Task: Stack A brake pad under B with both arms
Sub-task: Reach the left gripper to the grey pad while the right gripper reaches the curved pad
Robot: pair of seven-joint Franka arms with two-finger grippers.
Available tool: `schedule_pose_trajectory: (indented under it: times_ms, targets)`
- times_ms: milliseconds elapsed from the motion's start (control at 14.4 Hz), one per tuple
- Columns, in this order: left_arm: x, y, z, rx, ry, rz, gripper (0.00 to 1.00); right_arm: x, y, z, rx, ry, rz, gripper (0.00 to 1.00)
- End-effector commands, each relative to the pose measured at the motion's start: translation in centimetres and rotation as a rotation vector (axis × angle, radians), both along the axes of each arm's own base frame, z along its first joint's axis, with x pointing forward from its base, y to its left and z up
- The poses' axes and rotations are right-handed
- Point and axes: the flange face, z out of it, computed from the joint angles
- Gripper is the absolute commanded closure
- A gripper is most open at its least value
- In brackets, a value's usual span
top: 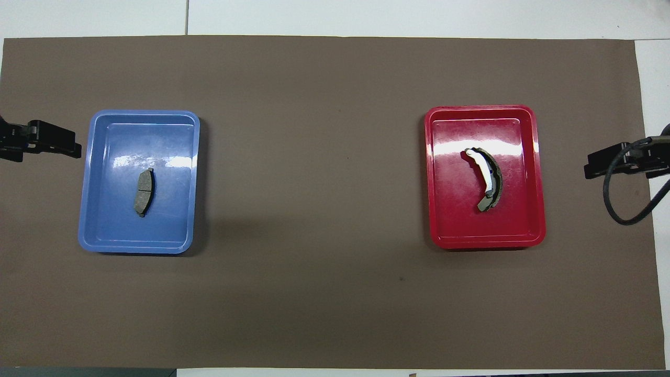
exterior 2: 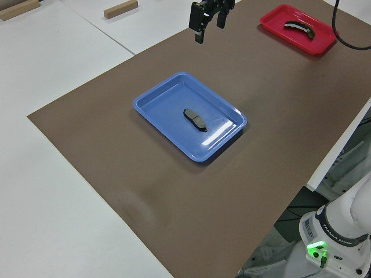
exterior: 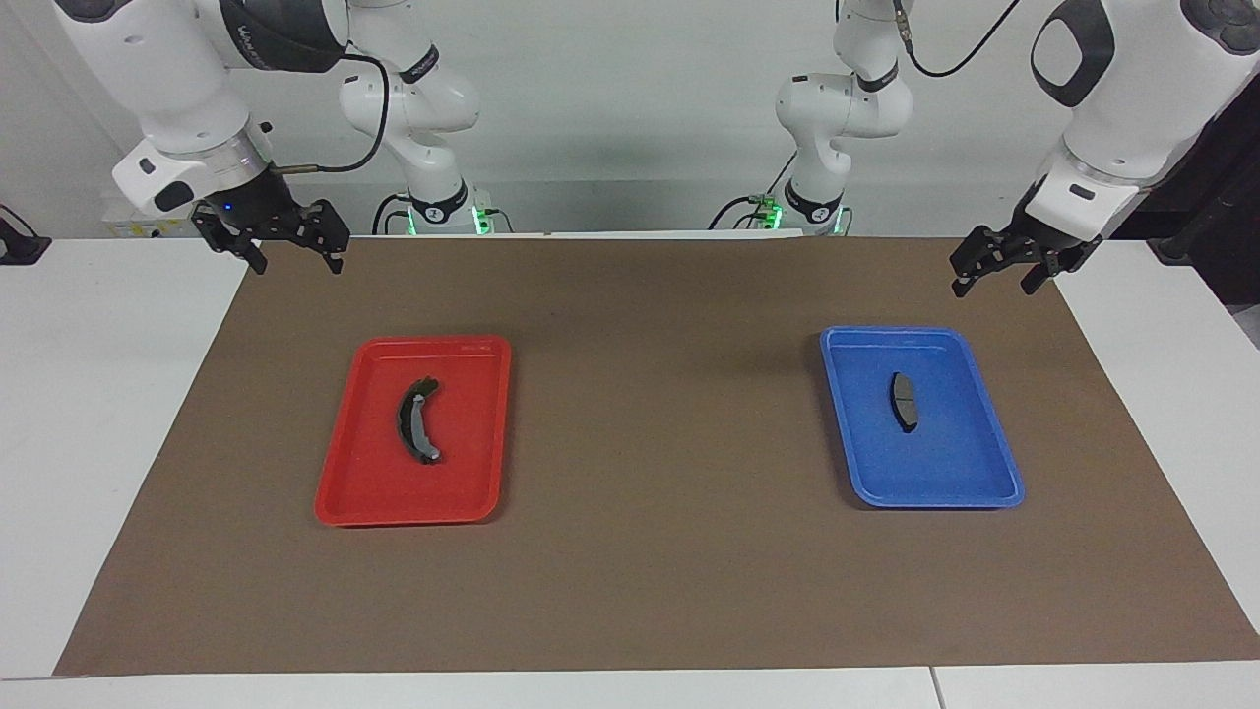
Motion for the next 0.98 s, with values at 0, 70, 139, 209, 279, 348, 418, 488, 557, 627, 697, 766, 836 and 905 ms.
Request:
schedule_pose_trajectory:
  times_ms: [0,70,139,209,279,348,418,488,557,627,697,766,836,905]
  targets:
    - [-1.0,-2.2,1.2,-0.015,0.000,-0.025,0.00,-0.4,0.0,0.0,0.018,-0.003,0.015,0.01]
    - [-1.0,-2.2,1.3,-0.015,-0.004,-0.027,0.00,-0.4,0.0,0.0,0.018,-0.003,0.017,0.01]
    - [-1.2,-2.0,1.8,-0.016,-0.011,-0.022,0.00,-0.4,0.1,0.0,0.018,-0.003,0.017,0.01]
    - [-1.5,-1.5,1.9,-0.014,-0.011,-0.015,0.00,-0.3,0.1,0.0,0.018,-0.005,0.017,0.01]
    - [-1.6,-1.4,1.3,-0.013,0.001,-0.017,0.00,-0.4,0.1,0.0,0.018,-0.003,0.017,0.01]
    - [-1.9,-1.2,1.0,-0.012,0.004,-0.014,0.00,-0.3,0.1,0.0,0.018,-0.005,0.017,0.01]
    - [-2.2,-0.8,-0.2,-0.012,0.009,-0.013,0.01,-0.4,0.0,0.0,0.018,-0.003,0.017,0.01]
    - [-2.0,-0.3,-1.8,-0.014,-0.007,-0.011,0.02,-0.4,-0.1,0.0,0.018,-0.003,0.014,0.01]
    - [-2.1,0.0,-3.6,-0.014,-0.041,-0.005,0.03,-0.3,0.2,0.0,0.015,-0.003,0.021,0.01]
    - [-1.9,0.0,-6.3,-0.015,-0.057,-0.015,0.03,-0.4,0.1,-0.1,0.017,-0.002,0.026,0.01]
    - [-1.4,0.3,-8.3,-0.015,-0.078,-0.042,0.03,-0.4,0.2,-0.1,0.020,-0.012,0.029,0.01]
    - [-0.8,1.7,-10.8,-0.013,-0.089,-0.064,0.02,0.0,0.7,-0.1,0.020,-0.041,0.035,0.01]
    - [-0.5,2.7,-13.3,-0.010,-0.086,-0.087,0.02,0.1,1.8,-0.5,0.020,-0.046,0.053,0.01]
    - [-0.7,3.0,-15.8,-0.007,-0.089,-0.095,0.02,0.3,2.0,-1.2,0.020,-0.049,0.054,0.01]
